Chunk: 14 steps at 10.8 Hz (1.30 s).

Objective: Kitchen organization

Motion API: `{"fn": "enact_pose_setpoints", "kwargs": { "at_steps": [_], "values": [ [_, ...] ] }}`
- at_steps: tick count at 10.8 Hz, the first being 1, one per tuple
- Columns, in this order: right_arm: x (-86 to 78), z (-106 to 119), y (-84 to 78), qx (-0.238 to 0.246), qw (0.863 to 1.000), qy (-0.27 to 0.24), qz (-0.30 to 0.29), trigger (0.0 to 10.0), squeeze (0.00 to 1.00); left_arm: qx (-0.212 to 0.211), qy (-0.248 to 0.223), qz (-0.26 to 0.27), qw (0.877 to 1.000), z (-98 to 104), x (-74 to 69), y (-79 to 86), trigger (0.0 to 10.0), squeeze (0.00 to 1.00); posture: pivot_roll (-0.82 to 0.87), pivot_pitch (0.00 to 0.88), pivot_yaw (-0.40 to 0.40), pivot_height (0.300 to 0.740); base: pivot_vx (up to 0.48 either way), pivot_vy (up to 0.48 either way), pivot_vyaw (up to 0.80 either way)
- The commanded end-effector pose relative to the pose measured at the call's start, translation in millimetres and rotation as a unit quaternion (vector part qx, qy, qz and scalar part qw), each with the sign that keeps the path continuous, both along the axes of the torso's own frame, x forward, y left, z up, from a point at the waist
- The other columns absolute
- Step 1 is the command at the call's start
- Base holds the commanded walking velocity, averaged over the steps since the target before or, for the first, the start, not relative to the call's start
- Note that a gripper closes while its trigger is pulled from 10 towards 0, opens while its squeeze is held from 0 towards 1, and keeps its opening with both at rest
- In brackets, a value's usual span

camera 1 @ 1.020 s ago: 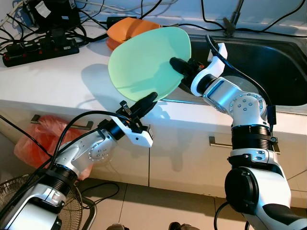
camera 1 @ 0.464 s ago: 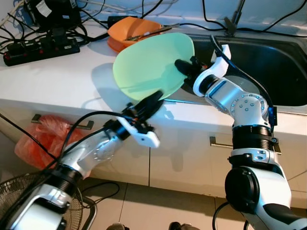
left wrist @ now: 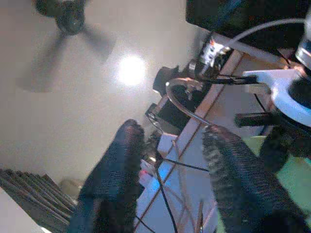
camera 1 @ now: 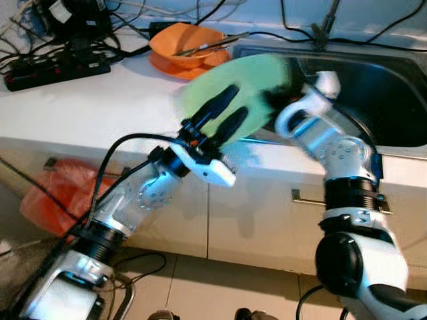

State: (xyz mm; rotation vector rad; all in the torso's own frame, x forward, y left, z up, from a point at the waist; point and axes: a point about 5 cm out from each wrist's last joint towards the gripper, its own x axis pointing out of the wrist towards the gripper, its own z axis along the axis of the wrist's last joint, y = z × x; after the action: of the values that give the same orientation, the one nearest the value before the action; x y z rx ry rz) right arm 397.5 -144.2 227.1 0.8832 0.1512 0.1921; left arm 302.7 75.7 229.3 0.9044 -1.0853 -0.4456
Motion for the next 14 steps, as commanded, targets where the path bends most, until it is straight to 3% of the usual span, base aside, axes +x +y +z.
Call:
{"fn": "enact_pose_setpoints", "kwargs": {
  "at_steps": [1,3,4,5,6,9,10,11,12,13,14],
  "values": [
    [2.8,14,-11.3,0.003,0.999,-0.025,-0.033,0.0,0.0,-0.004,0.006,-0.001,1.0,1,-1.7,2.0,10.0,1.0,0.1,0.108,-0.012,0.74,0.0,0.0,0.0],
    [4.7,17,-26.6,0.004,0.996,-0.035,-0.08,0.0,0.0,-0.013,0.025,0.004,1.0,0,-1.3,4.2,10.0,1.0,0.1,0.109,-0.007,0.74,0.0,0.0,0.0],
    [5.7,19,-45.7,-0.005,0.99,-0.041,-0.136,0.0,0.0,-0.035,0.052,0.017,0.998,-2,-0.1,9.0,10.0,1.0,0.1,0.113,-0.007,0.74,0.0,0.0,0.0],
    [5.6,20,-70.2,-0.04,0.978,-0.043,-0.2,0.0,0.0,-0.072,0.105,0.034,0.991,-8,3.1,16.7,10.0,1.0,0.1,0.117,-0.009,0.74,0.0,0.0,0.0],
    [5.3,21,-83.1,-0.055,0.971,-0.046,-0.227,0.0,0.0,-0.099,0.157,0.043,0.982,-16,6.8,22.7,10.0,1.0,0.11,0.119,-0.01,0.74,0.0,0.0,0.0],
    [6.0,17,-104.1,-0.125,0.955,-0.043,-0.265,0.0,0.0,-0.142,0.278,0.03,0.95,-30,11.7,28.0,10.0,1.0,0.14,0.13,-0.003,0.74,0.0,0.0,0.0],
    [6.4,9,-106.5,-0.18,0.946,-0.031,-0.269,3.1,0.0,-0.175,0.344,0.011,0.922,-32,14.8,24.4,10.0,1.0,0.15,0.134,0.003,0.74,0.0,0.0,0.0],
    [6.5,5,-106.3,-0.221,0.939,-0.027,-0.26,8.2,0.0,-0.184,0.376,-0.006,0.908,-31,15.8,21.0,10.0,1.0,0.15,0.136,0.005,0.74,0.0,0.0,0.0],
    [6.7,2,-107.1,-0.26,0.932,-0.029,-0.253,10.0,0.0,-0.177,0.408,-0.018,0.895,-29,17.9,17.4,10.0,1.0,0.15,0.137,0.007,0.74,0.0,0.0,0.0],
    [6.5,-2,-108.0,-0.316,0.918,-0.029,-0.237,10.0,0.0,-0.184,0.456,-0.029,0.87,-24,24.8,13.0,10.0,1.0,0.16,0.137,0.016,0.74,0.0,0.0,0.0],
    [6.1,-8,-108.1,-0.337,0.914,-0.022,-0.224,10.0,0.0,-0.192,0.488,-0.04,0.851,-18,29.0,9.5,10.0,0.98,0.16,0.136,0.021,0.74,0.0,0.0,0.0]
  ]
}}
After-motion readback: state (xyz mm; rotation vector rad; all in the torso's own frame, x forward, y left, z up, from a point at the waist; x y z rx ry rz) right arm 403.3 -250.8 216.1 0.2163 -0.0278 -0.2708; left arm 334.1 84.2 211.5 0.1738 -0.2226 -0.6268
